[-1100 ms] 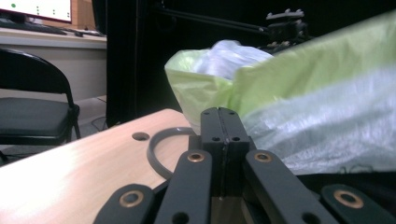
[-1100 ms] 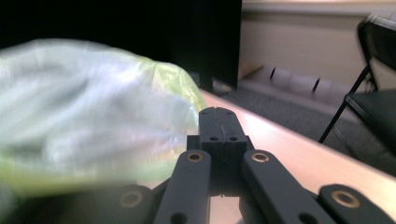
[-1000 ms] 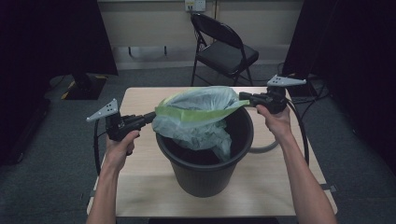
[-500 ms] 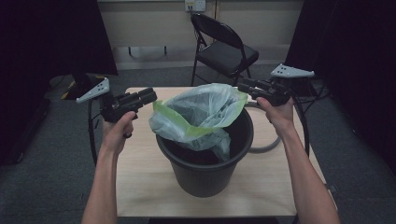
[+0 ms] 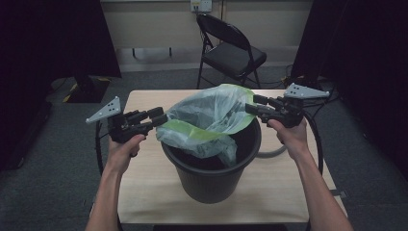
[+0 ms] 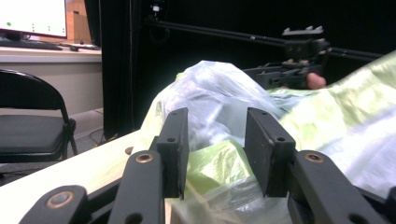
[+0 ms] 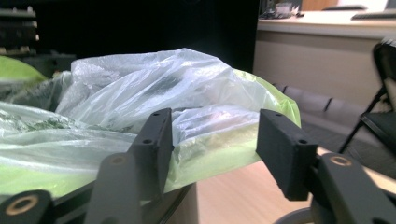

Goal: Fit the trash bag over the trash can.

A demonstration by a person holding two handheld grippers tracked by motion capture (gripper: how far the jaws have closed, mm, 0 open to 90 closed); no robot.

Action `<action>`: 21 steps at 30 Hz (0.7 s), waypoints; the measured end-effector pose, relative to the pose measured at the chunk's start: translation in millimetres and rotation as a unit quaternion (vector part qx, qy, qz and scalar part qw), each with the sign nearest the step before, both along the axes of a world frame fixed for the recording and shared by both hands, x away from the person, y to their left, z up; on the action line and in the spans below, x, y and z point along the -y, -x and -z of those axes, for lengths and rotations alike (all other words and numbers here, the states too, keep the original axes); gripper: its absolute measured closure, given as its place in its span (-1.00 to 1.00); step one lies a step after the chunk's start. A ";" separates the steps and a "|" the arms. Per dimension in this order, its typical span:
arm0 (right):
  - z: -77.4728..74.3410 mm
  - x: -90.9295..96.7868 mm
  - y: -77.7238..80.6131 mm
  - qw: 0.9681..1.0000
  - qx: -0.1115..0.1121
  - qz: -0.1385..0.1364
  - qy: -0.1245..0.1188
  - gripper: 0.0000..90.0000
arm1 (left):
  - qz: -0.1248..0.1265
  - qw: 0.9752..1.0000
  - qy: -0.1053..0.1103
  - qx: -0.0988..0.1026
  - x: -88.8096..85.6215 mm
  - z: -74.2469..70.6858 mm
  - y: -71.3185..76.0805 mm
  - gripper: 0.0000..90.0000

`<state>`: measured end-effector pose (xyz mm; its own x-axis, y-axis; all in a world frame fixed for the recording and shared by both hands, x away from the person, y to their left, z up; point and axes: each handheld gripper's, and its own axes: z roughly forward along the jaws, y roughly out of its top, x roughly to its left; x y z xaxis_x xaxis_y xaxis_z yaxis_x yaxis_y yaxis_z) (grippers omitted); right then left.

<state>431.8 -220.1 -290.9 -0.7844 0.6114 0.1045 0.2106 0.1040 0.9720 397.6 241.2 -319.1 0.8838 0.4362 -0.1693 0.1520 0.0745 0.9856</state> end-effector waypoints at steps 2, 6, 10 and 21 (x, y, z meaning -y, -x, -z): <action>2.5 -1.6 -3.6 1.000 -0.016 -0.007 -0.009 -0.03 | 0.005 1.000 -0.003 0.002 -1.9 -0.9 5.4 0.34; 4.2 -9.6 -10.5 0.999 -0.030 -0.030 -0.011 0.23 | 0.028 0.999 -0.015 -0.001 -3.5 -4.1 12.7 0.32; 0.0 -16.8 -16.7 0.999 -0.017 -0.043 -0.006 0.63 | 0.036 0.999 -0.017 0.005 -5.5 -8.9 14.5 0.26; -15.3 -25.3 -39.0 0.999 0.002 -0.042 0.010 0.97 | 0.012 1.000 0.019 -0.014 -0.9 -25.3 -23.4 0.25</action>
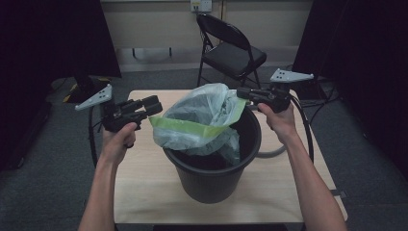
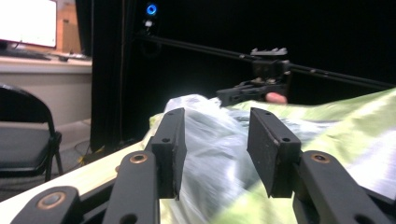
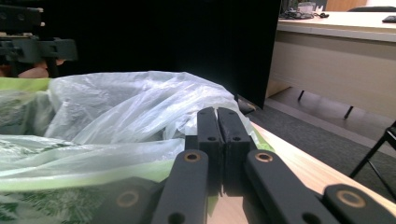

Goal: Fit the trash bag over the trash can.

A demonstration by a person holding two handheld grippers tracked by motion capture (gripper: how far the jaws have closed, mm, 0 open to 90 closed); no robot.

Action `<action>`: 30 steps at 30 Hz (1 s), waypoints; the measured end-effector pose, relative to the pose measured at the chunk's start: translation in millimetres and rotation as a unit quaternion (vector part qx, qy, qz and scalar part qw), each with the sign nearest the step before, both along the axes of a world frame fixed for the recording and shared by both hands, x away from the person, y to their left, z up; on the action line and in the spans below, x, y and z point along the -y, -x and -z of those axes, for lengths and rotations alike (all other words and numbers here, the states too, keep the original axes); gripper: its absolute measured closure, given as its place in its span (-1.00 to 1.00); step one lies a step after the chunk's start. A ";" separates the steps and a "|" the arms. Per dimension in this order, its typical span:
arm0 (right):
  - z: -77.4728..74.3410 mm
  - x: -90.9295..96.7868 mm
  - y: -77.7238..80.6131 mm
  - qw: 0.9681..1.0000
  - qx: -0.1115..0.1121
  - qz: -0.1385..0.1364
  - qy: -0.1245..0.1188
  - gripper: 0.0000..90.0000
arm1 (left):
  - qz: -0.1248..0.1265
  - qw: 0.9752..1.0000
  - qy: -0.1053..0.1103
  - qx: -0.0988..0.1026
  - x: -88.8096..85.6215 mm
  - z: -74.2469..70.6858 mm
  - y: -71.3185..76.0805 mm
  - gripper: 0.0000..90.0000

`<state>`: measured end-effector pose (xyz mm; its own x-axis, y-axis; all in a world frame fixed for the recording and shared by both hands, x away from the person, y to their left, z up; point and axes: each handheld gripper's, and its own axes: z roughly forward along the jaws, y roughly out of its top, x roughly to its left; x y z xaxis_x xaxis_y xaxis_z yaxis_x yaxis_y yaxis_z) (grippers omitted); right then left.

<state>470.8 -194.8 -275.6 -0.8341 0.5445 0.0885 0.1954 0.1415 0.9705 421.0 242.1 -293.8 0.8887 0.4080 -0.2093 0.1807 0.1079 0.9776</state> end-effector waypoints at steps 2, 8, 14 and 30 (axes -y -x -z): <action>-1.9 -0.7 -1.6 1.000 0.002 0.006 -0.001 0.78 | 0.008 1.000 -0.013 -0.018 10.6 4.3 -8.2 0.18; 1.2 5.1 9.0 1.000 -0.007 0.020 0.006 0.11 | 0.015 0.999 -0.044 -0.010 17.6 9.6 -0.5 0.60; 11.0 12.2 17.3 1.000 -0.029 0.011 0.000 0.00 | 0.009 0.999 -0.050 -0.003 9.9 11.3 10.2 0.92; -1.8 -13.1 -0.9 1.000 -0.007 -0.016 0.004 1.00 | 0.009 0.998 -0.051 -0.047 23.7 3.5 -19.9 0.06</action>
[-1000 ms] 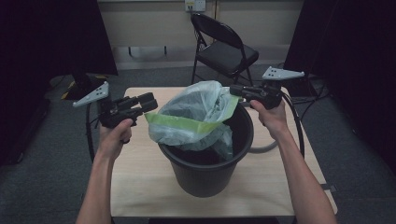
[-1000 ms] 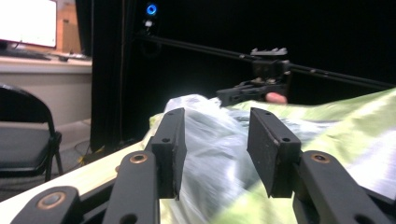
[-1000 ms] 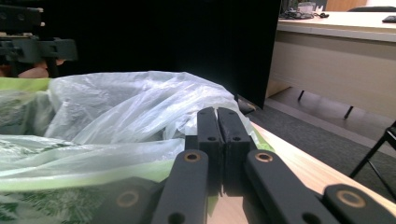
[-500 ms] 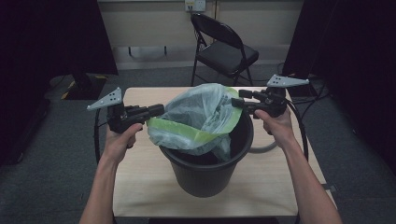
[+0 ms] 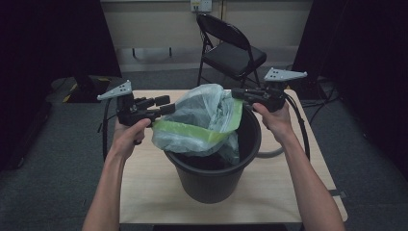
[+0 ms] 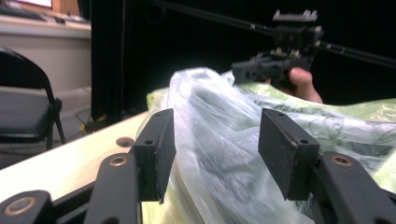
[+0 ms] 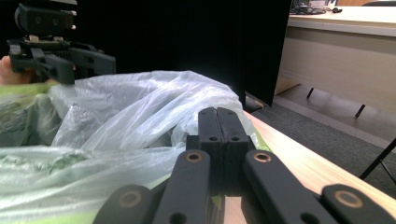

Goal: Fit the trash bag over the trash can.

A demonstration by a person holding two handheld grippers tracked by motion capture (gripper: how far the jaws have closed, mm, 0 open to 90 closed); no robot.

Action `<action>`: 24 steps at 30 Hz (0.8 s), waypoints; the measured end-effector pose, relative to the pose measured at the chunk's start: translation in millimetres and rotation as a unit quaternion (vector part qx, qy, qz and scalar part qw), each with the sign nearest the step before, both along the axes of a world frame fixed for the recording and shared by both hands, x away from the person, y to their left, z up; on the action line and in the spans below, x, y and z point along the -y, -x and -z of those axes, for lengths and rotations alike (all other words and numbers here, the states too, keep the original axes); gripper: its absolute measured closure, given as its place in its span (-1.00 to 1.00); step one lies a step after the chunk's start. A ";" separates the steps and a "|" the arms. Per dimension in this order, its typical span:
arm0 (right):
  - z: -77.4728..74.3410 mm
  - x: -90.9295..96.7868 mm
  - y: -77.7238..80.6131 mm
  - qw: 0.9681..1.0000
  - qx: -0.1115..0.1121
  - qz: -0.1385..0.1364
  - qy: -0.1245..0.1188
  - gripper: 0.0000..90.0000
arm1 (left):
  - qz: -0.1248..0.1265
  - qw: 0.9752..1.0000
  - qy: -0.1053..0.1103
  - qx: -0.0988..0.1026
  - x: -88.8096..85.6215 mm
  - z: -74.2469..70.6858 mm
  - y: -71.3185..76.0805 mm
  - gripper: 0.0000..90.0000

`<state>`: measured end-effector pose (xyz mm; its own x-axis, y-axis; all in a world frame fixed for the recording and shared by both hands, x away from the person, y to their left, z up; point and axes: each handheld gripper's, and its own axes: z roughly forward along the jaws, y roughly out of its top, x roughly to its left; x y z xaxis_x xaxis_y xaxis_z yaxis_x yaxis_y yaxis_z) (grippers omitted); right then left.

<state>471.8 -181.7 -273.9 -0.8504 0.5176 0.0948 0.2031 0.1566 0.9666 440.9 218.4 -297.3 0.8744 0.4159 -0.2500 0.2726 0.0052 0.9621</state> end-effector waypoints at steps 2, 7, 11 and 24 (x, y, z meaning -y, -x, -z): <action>-1.6 -1.7 -1.2 1.000 0.001 0.002 -0.001 1.00 | -0.017 1.000 -0.015 0.010 1.5 1.5 0.8 0.56; -2.8 5.2 1.7 1.000 0.007 0.011 -0.001 1.00 | -0.023 1.000 -0.007 0.017 -7.8 5.4 6.1 1.00; -1.2 16.8 5.5 1.000 0.011 0.025 -0.004 1.00 | -0.034 0.999 -0.009 0.023 -15.8 8.9 13.3 1.00; 40.8 39.1 7.8 0.998 -0.015 0.058 0.014 1.00 | -0.059 0.998 0.000 0.014 -42.6 31.9 32.9 1.00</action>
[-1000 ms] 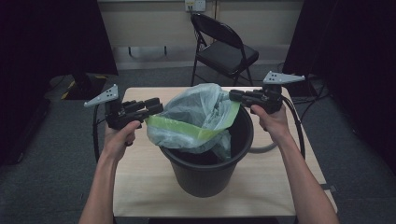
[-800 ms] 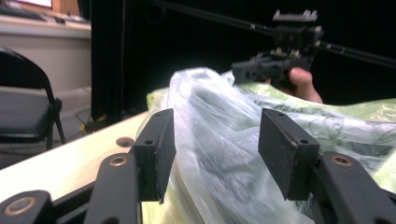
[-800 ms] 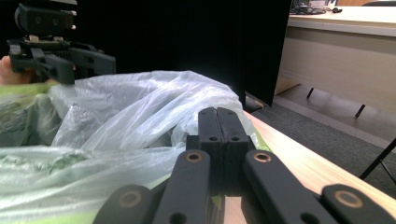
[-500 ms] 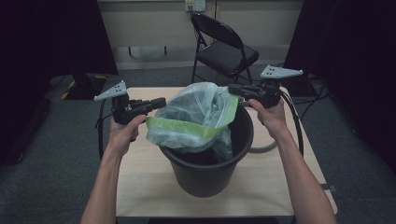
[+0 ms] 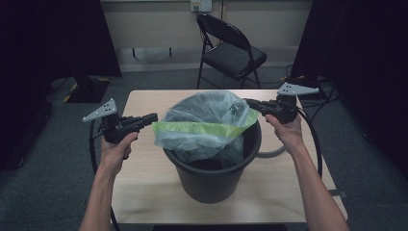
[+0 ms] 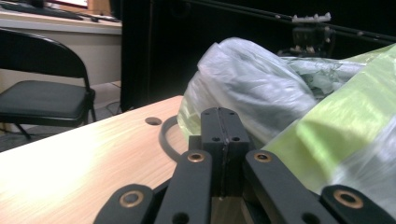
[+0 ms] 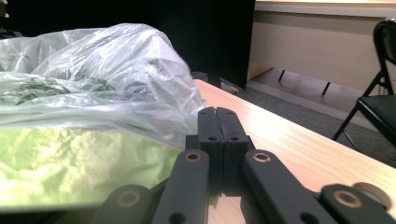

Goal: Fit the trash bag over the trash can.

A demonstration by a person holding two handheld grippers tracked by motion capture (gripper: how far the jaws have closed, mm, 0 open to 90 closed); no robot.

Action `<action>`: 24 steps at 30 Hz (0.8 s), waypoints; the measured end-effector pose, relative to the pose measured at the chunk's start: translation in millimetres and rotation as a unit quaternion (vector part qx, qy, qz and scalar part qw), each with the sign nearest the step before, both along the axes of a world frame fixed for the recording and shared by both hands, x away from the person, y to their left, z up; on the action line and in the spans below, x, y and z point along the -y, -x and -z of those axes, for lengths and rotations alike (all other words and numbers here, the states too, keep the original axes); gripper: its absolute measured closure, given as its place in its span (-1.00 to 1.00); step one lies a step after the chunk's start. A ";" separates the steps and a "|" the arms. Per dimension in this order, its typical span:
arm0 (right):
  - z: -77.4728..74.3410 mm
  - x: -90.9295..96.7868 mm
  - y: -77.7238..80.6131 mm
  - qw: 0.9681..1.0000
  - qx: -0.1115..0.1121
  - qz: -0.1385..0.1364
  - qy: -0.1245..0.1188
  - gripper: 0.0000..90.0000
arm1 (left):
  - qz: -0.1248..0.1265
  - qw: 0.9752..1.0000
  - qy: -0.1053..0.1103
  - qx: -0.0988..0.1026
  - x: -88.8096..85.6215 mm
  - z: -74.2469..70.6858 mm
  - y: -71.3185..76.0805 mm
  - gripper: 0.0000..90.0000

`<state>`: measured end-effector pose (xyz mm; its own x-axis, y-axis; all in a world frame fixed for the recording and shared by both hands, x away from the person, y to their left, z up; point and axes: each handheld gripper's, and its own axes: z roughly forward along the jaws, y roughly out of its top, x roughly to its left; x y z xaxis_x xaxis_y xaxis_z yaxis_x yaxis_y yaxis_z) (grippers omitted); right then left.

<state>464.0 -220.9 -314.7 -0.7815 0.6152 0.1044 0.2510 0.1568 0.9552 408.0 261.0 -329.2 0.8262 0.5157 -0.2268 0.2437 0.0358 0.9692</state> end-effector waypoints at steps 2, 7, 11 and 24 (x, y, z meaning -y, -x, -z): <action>1.2 -6.4 -3.9 1.000 -0.001 -0.006 -0.003 1.00 | 0.008 1.000 0.013 0.001 0.8 -2.9 -3.3 1.00; 1.1 -28.3 -18.1 0.999 -0.004 -0.029 0.017 0.99 | 0.006 0.999 0.031 0.007 12.2 -17.8 -15.1 0.45; 2.5 -33.5 -32.4 0.999 -0.020 -0.028 0.015 0.70 | 0.019 1.000 0.022 -0.001 28.1 -22.0 -26.2 0.04; -36.2 -9.5 14.5 0.999 0.044 0.013 -0.007 0.17 | 0.040 0.999 0.010 0.009 28.9 -22.8 -12.5 0.99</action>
